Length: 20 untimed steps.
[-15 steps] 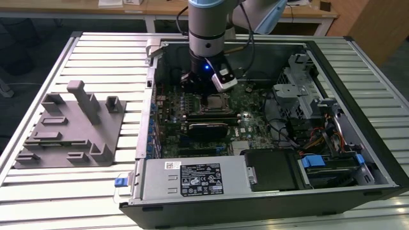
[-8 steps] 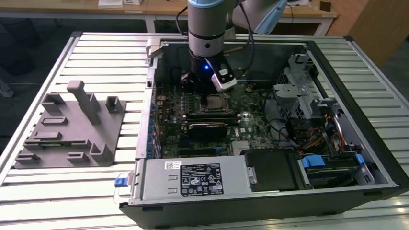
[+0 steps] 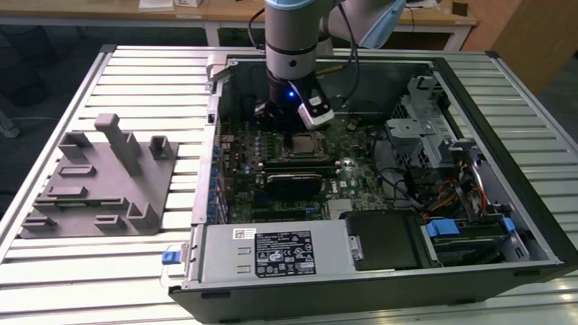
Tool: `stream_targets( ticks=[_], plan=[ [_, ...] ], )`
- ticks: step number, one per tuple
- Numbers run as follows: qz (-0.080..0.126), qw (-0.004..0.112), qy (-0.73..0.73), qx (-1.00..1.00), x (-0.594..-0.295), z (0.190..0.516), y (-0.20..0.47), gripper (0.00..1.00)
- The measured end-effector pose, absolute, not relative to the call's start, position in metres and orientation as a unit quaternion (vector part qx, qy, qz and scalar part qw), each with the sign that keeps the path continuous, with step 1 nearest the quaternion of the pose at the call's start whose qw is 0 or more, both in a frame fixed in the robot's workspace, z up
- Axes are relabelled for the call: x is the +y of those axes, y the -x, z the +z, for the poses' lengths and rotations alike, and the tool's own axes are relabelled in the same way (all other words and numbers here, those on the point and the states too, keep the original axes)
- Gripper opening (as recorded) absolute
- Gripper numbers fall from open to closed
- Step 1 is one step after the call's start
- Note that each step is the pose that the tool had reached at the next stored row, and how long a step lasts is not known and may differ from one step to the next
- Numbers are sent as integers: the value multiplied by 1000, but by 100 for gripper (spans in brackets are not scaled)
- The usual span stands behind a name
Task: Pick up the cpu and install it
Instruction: 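Close the cpu cover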
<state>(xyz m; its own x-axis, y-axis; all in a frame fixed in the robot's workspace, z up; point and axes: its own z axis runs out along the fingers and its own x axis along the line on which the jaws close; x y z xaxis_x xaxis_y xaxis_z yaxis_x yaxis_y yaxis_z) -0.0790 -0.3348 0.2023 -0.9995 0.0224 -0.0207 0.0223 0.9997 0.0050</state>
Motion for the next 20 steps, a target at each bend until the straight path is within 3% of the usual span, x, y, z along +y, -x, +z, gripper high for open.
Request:
stream_targets(
  ticks=[20],
  plan=[
    [2,11,-11,1000,-334,224,70,11]
  ],
)
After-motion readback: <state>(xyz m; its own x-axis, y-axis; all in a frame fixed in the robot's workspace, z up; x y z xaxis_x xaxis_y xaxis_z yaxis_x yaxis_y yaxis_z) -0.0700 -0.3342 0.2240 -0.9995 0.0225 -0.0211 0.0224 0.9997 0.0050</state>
